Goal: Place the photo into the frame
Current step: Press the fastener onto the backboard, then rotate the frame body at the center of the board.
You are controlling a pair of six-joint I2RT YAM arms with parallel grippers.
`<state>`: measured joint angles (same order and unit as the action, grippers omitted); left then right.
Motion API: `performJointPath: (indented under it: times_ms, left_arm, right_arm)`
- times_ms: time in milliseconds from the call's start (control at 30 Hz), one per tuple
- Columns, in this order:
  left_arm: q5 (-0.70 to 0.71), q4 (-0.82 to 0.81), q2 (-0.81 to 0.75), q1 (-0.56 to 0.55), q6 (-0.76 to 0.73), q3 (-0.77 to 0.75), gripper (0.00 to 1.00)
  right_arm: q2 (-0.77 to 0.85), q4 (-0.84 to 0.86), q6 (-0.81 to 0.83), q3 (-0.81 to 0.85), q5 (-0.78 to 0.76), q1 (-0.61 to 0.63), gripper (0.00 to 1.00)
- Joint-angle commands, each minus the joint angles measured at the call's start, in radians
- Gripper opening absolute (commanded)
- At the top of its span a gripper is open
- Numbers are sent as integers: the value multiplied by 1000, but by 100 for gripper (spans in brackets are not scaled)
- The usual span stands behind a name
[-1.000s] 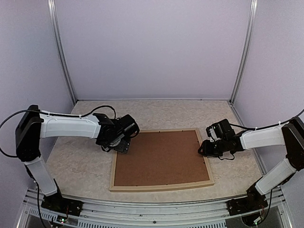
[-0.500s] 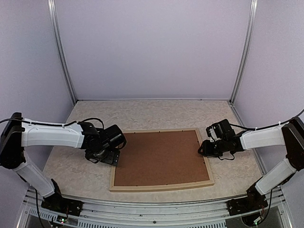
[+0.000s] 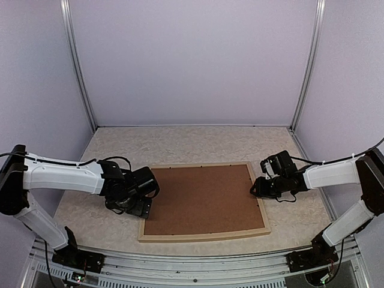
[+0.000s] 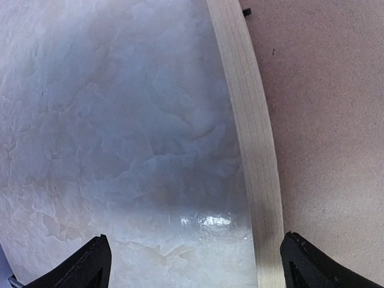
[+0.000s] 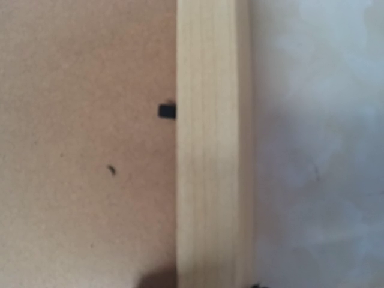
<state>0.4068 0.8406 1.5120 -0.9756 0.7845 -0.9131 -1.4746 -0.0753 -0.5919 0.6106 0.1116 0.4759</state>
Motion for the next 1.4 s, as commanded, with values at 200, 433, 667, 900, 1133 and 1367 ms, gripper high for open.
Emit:
performJointPath:
  times_ms: [200, 433, 667, 900, 1133, 1367]
  left_arm:
    - [-14, 33, -13, -34, 51, 39, 99]
    - [-15, 19, 3, -41, 47, 44, 99]
    - [-26, 3, 30, -47, 41, 41, 99]
    - [-31, -7, 58, -61, 40, 35, 99]
    - [-31, -10, 76, -69, 41, 32, 99]
    - [-28, -5, 74, -69, 43, 30, 99]
  right_arm:
    - [-41, -46, 15, -19, 11, 24, 45]
    - [-46, -52, 14, -16, 7, 29, 50]
    - [-41, -57, 12, -17, 4, 30, 51]
    - [-27, -98, 16, -4, -34, 30, 56]
    - [-15, -165, 32, 25, -97, 30, 28]
    - [-36, -173, 44, 38, -88, 29, 15]
